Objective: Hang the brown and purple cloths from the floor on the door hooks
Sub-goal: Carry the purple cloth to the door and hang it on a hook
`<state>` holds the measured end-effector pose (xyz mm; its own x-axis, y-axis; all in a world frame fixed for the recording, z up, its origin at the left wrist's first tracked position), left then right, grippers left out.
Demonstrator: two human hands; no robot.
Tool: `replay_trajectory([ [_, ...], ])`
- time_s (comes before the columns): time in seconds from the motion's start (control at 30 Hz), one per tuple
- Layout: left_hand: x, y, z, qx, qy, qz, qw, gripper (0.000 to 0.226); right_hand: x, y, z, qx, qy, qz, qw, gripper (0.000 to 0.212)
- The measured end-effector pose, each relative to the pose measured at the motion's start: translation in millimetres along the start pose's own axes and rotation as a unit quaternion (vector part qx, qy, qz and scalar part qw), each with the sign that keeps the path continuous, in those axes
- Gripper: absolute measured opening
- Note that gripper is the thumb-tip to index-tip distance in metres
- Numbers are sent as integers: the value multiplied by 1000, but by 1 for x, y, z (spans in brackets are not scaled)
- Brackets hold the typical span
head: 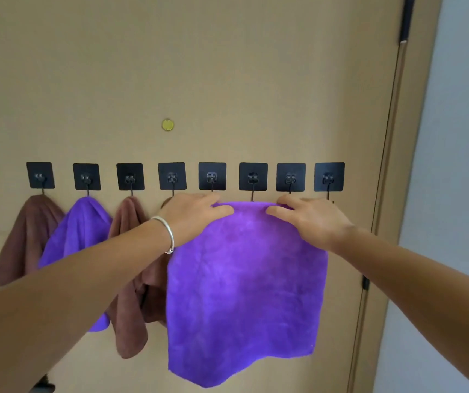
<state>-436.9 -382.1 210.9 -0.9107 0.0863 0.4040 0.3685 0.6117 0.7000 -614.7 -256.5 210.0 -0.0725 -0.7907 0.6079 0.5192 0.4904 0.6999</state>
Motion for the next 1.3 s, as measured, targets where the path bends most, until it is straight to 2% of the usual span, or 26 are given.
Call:
replay_trajectory([
  [0.1, 7, -3, -4, 38, 64, -37, 997, 56, 11, 0, -5, -39, -31, -7, 999, 63],
  [0.2, 14, -8, -4, 43, 116, -41, 992, 67, 25, -2, -8, -55, -79, -10, 995, 58],
  [0.33, 28, -16, -3, -6, 179, -40, 983, 59, 38, -15, -16, -48, -123, -22, 991, 53],
  [0.53, 45, -47, 22, -67, 228, -95, 967, 51, 30, -49, -33, -10, -160, -40, 986, 51],
  [0.73, 55, -59, 47, -132, 219, -93, 962, 29, 18, -72, -44, 76, -203, -62, 974, 60],
  [0.8, 55, -62, 55, -137, 224, -100, 960, 29, 16, -76, -48, 108, -218, -63, 968, 58],
  [0.87, 54, -64, 63, -113, 213, -116, 963, 30, 16, -75, -47, 109, -221, -50, 968, 56],
  [0.93, 53, -65, 73, -39, 161, -133, 977, 30, 15, -72, -43, 83, -216, -14, 973, 53],
  [1.0, 50, -68, 84, 15, 92, -138, 986, 34, 11, -73, -40, 74, -205, 19, 976, 46],
  [1.07, 44, -74, 91, 30, 50, -178, 982, 41, 6, -81, -42, 79, -177, 6, 981, 45],
  [1.2, 30, -79, 86, 24, 64, -272, 960, 61, -7, -97, -45, 90, -154, -27, 984, 55],
  [1.3, 26, -59, 67, 48, 86, -271, 958, 68, -14, -98, -39, 91, -152, -36, 983, 57],
])
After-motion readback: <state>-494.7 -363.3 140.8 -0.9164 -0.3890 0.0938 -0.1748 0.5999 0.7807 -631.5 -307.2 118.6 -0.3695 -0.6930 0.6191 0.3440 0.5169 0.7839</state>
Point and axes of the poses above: each hand's wrist, its own x-axis towards the middle knuckle, its own y-axis out of the back of the hand, z = x × y, the point moved 6 cm from there along x, towards the middle knuckle, and after that the axes turned 15 degrees about -y, right-handed, at the moved point
